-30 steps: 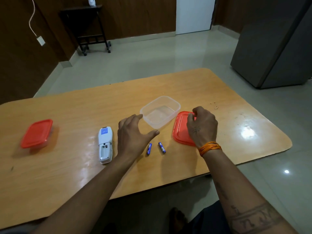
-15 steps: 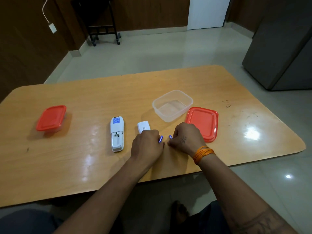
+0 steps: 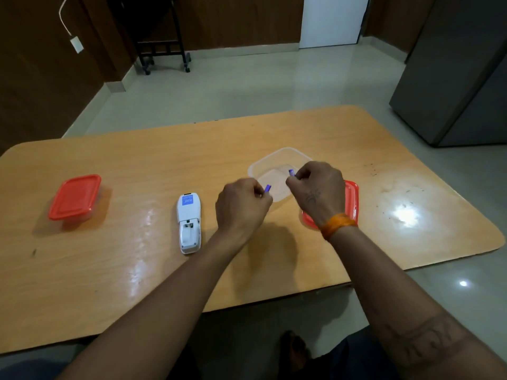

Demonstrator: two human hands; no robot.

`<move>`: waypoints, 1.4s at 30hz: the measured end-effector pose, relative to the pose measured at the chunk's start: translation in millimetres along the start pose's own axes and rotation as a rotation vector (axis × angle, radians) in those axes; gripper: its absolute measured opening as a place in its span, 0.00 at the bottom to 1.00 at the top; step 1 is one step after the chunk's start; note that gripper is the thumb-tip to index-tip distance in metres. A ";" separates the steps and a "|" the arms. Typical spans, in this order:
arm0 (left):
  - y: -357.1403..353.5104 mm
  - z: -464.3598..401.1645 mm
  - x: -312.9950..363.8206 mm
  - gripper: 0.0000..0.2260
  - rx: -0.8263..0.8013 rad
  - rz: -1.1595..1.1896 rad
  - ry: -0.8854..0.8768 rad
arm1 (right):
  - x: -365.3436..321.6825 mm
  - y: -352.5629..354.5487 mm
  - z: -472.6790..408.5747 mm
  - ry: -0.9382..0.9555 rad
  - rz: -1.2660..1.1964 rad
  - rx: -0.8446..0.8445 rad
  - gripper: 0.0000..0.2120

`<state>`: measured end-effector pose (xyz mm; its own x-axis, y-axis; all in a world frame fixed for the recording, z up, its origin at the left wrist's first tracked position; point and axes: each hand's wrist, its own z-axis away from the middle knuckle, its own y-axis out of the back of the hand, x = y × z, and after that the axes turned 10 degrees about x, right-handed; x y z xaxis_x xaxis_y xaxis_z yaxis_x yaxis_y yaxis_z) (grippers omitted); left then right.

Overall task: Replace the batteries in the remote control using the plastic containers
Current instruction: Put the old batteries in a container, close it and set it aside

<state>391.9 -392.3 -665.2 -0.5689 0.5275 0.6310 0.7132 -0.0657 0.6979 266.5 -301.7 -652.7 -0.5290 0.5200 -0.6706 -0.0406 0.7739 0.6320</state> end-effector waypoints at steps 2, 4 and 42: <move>-7.6 -23.3 7.9 0.06 -0.013 -0.048 -0.026 | -0.5 -7.9 -19.7 0.031 0.094 -0.016 0.09; -17.2 -45.4 15.4 0.06 -0.054 -0.124 -0.059 | -1.2 -17.8 -37.5 0.047 0.208 -0.078 0.10; -58.8 50.1 58.9 0.27 -0.362 0.081 -0.065 | 91.9 50.8 13.8 -0.349 0.200 0.013 0.15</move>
<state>337.0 -315.0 -686.0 -0.4809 0.5604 0.6743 0.5569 -0.3988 0.7286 227.4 -209.6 -687.6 -0.2053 0.7506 -0.6281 0.0458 0.6484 0.7599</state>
